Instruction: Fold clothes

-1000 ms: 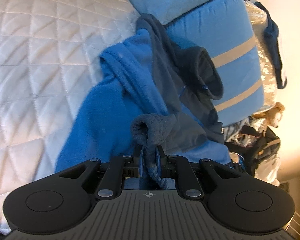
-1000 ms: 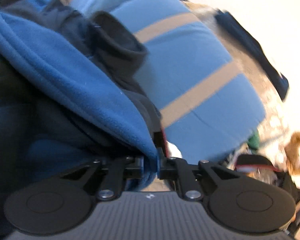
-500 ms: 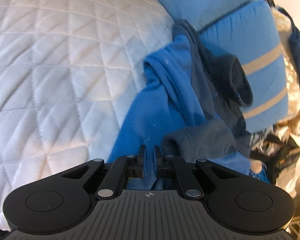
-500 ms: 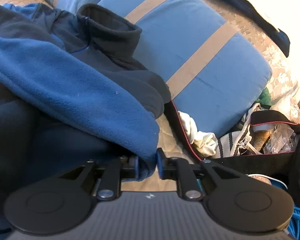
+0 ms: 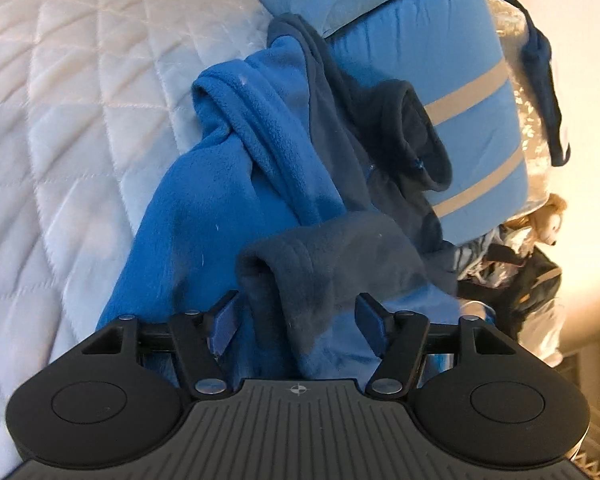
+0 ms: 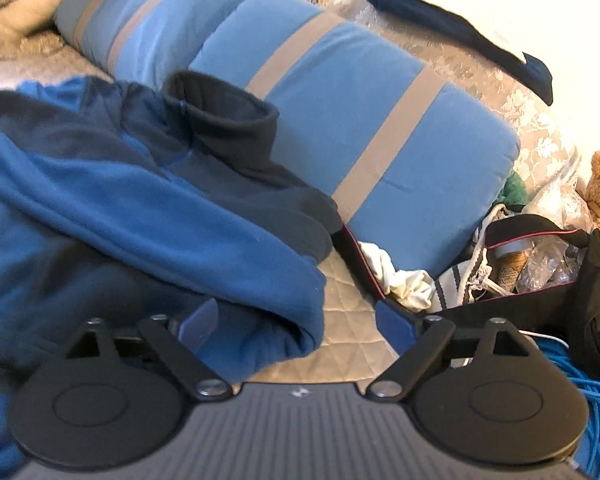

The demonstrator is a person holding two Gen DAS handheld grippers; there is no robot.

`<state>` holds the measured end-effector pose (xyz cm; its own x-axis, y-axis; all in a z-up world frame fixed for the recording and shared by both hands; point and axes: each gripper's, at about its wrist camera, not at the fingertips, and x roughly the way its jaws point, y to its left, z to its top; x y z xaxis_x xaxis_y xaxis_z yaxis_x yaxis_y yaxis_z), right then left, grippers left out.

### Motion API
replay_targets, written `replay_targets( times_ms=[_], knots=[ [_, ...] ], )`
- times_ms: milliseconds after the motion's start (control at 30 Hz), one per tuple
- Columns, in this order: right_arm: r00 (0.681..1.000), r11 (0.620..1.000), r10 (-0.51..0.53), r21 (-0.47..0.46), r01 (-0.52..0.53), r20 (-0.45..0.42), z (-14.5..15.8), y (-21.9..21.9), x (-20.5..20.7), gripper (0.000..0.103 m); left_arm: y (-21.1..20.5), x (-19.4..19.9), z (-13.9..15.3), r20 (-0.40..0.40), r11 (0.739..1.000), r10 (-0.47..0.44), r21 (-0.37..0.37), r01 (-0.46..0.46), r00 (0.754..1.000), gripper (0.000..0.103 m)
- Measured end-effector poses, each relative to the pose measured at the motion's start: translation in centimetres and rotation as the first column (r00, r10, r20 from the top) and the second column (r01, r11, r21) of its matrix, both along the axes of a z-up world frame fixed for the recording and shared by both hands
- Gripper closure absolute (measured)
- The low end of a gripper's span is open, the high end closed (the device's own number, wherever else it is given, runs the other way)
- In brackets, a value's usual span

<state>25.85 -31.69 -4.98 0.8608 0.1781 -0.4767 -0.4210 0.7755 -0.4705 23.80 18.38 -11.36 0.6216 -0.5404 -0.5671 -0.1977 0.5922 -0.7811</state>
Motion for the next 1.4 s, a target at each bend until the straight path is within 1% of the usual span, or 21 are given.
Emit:
replay_targets(
  times_ms=[33,67,133,167,300,400,500,567,667,700,767,833,900,933,1000,1067,1167,1300,1333,1367,1400],
  knots=[
    [1.0,1.0,0.006,0.004,-0.006,0.002,0.2,0.2,-0.3,0.009,0.0,0.0,-0.2,0.003,1.0,0.011,0.0,-0.011,1.0,0.061],
    [1.0,1.0,0.012,0.008,-0.013,0.004,0.4,0.3,-0.6,0.009,0.3,0.0,-0.2,-0.013,1.0,0.023,0.0,-0.023,1.0,0.082],
    [1.0,1.0,0.026,0.014,-0.026,0.009,0.7,0.7,-1.1,0.008,1.0,-0.1,-0.1,-0.031,0.999,0.031,-0.019,-0.032,0.999,0.092],
    [0.999,0.999,0.033,0.014,-0.033,0.012,0.9,0.9,-1.4,0.008,1.4,-0.1,0.4,-0.025,0.999,0.033,-0.024,-0.034,0.999,0.093],
    [0.998,0.998,0.062,0.009,-0.062,0.021,1.3,1.5,-2.2,0.007,2.8,0.6,3.1,0.006,0.998,0.032,0.061,-0.032,0.999,0.094],
    [0.997,0.997,0.077,0.015,-0.077,0.022,1.6,2.0,-2.5,0.006,4.0,1.6,4.0,0.007,0.993,0.044,0.11,-0.044,0.999,0.094],
    [0.996,0.996,0.083,0.033,-0.083,0.018,1.9,2.4,-2.7,0.005,4.4,2.9,3.5,-0.048,0.99,0.03,0.139,-0.023,0.998,0.091],
    [0.996,0.995,0.084,0.043,-0.085,0.011,1.9,2.7,-2.7,0.004,4.2,3.5,2.7,-0.095,0.985,0.021,0.171,-0.004,0.995,0.084],
    [0.997,0.996,0.07,0.062,-0.069,-0.017,1.8,2.8,-2.4,0.004,4.4,3.1,2.7,-0.108,0.987,0.034,0.159,-0.017,0.994,0.075],
    [0.997,0.996,0.067,0.069,-0.065,-0.028,1.8,2.7,-2.4,0.004,4.6,2.6,3.1,-0.102,0.986,0.043,0.163,-0.026,0.994,0.073],
    [0.996,0.994,0.057,0.098,-0.05,-0.064,2.0,2.2,-2.1,0.004,4.7,1.4,4.8,-0.076,0.978,0.073,0.2,-0.057,0.994,0.063],
    [0.993,0.987,0.043,0.157,-0.026,-0.11,2.4,1.3,-1.5,0.004,4.3,0.4,6.8,-0.021,0.972,0.078,0.225,-0.071,0.997,0.062],
    [0.989,0.974,0.033,0.228,0.002,-0.146,2.8,0.5,-0.7,0.005,3.1,0.1,8.9,0.039,0.962,0.046,0.266,-0.055,0.998,0.062],
    [0.986,0.966,0.031,0.26,0.012,-0.161,3.0,0.2,-0.2,0.006,2.3,0.0,10.0,0.07,0.954,0.022,0.296,-0.042,0.997,0.062],
    [0.983,0.955,0.03,0.294,0.025,-0.181,3.2,0.3,0.9,0.021,0.2,0.4,11.6,0.113,0.931,-0.036,0.364,-0.008,0.993,0.062],
    [0.981,0.957,0.027,0.289,0.03,-0.191,3.3,1.0,2.3,0.028,-2.2,1.2,12.5,0.141,0.894,-0.113,0.446,0.039,0.984,0.061],
    [0.978,0.956,0.023,0.292,0.04,-0.21,3.5,2.2,5.3,0.026,-5.3,2.5,12.6,0.152,0.819,-0.194,0.569,0.075,0.969,0.061],
    [0.974,0.957,0.024,0.288,0.043,-0.226,4.1,3.3,10.4,0.025,-7.0,4.7,11.3,0.162,0.727,-0.262,0.681,0.084,0.951,0.061],
    [0.972,0.95,0.016,0.305,0.058,-0.236,4.2,3.2,12.0,0.025,-6.9,5.4,10.7,0.154,0.709,-0.266,0.7,0.085,0.952,0.061],
    [0.969,0.941,0.006,0.33,0.079,-0.249,4.2,3.1,13.6,0.025,-6.7,6.1,10.1,0.139,0.702,-0.275,0.706,0.099,0.951,0.061],
    [0.965,0.933,0.0,0.347,0.094,-0.262,4.2,2.9,15.0,0.025,-6.1,6.6,9.4,0.124,0.707,-0.284,0.696,0.12,0.951,0.061]
  ],
)
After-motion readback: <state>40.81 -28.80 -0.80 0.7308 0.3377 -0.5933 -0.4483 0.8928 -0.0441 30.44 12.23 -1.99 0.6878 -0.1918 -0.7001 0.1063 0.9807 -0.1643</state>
